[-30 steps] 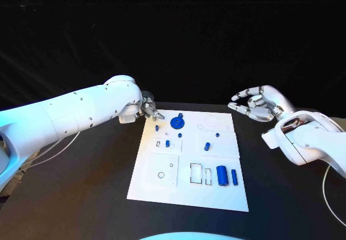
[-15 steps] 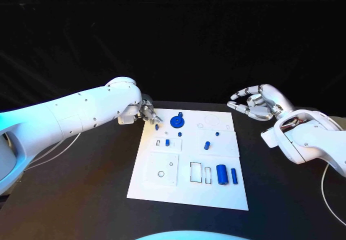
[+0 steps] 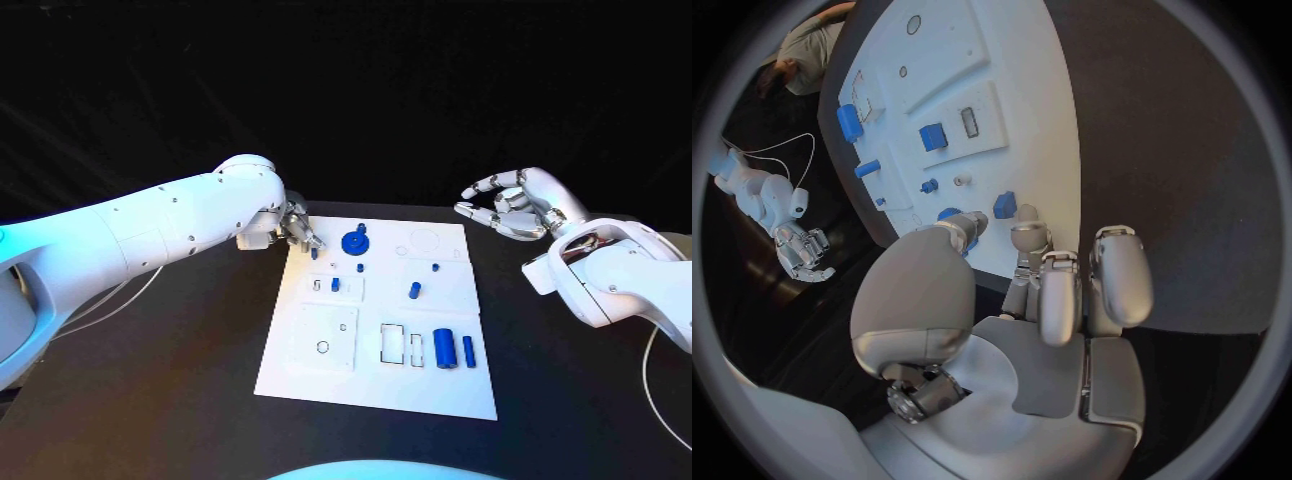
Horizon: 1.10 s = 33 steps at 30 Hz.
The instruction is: Assemble the parts on the task board
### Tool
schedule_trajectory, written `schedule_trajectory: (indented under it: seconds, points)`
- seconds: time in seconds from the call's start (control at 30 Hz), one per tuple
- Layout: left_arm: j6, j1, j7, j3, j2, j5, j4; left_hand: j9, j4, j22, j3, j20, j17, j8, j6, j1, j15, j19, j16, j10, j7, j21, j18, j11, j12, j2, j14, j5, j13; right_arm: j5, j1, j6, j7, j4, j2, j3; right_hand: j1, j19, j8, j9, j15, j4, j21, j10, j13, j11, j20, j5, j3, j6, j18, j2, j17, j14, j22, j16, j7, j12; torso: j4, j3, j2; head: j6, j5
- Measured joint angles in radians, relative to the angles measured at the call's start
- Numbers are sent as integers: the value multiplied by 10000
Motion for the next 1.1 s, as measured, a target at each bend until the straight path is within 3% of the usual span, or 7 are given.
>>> schedule_trajectory:
  seconds: [0.2, 0.6, 0.73, 0.83, 1.1]
  points:
    - [28, -15, 0, -4, 3, 49, -13, -41, -30, 24, 30, 0, 0, 0, 80, 246, 0, 0, 0, 0, -6, 0, 0, 0, 25, 247, 0, 0, 23, 2, 0, 1, 0, 0, 1, 0, 0, 0, 0, -1, 0, 0, 0, 0, -1, 0, 0, 0, 0, 0, 0, 0, 0, 0, -1, 0, 0, 0, -2, 4, 1, -6, -4]
    - [22, -26, 18, -8, 35, 227, -24, -90, -123, 62, 224, -1, 0, 0, 151, 1025, -1, 0, 0, 37, -78, 0, -1, -37, 64, 491, 0, 1, 16, 4, -1, 1, 1, 2, 6, 0, 0, 0, 0, 8, 0, 0, 0, 0, -2, 0, 0, 0, 0, 0, 0, 0, -2, 0, -2, 0, 0, 0, -5, 5, 3, -37, -18]
    - [-15, -29, 53, -9, 35, 303, -27, -97, -448, 99, 674, -1, 0, -20, 185, 1841, -1, 0, 0, 36, -111, 0, 0, -109, 64, 664, 0, 0, 16, 4, -1, 1, 1, 2, 6, 0, 0, 6, 39, 7, 0, 0, 0, 0, -2, 0, -5, 27, 0, 0, 0, 0, -2, 0, -3, 0, 0, 0, -5, 3, 2, -47, -23]
    - [-55, -32, 88, -9, 33, 409, -28, -95, -829, 139, 1283, -1, 0, 9, 80, 2365, 0, -1, 0, 40, -118, 0, -1, -112, 63, 631, 1, -57, 16, 5, -1, 0, 2, 2, 5, 0, 0, 37, 41, 7, 0, 0, 0, 0, -2, 0, -37, 42, 0, 0, 0, 0, -2, 0, -4, 0, 0, 0, -5, 3, 2, -54, -22]
    - [-193, -36, 180, -10, -21, 738, -7, -92, -358, 182, 1774, -1, 0, 526, 37, 2537, 0, -1, 0, 72, -77, 0, 0, -142, 113, 509, 1, -94, -2, 6, -1, 0, 4, 2, 0, 1, 0, 38, 40, 7, 0, 0, 0, 0, -3, 0, -37, 42, 0, 0, 0, 0, -3, 0, -5, 0, 0, 0, -1, 3, -3, -61, -20]
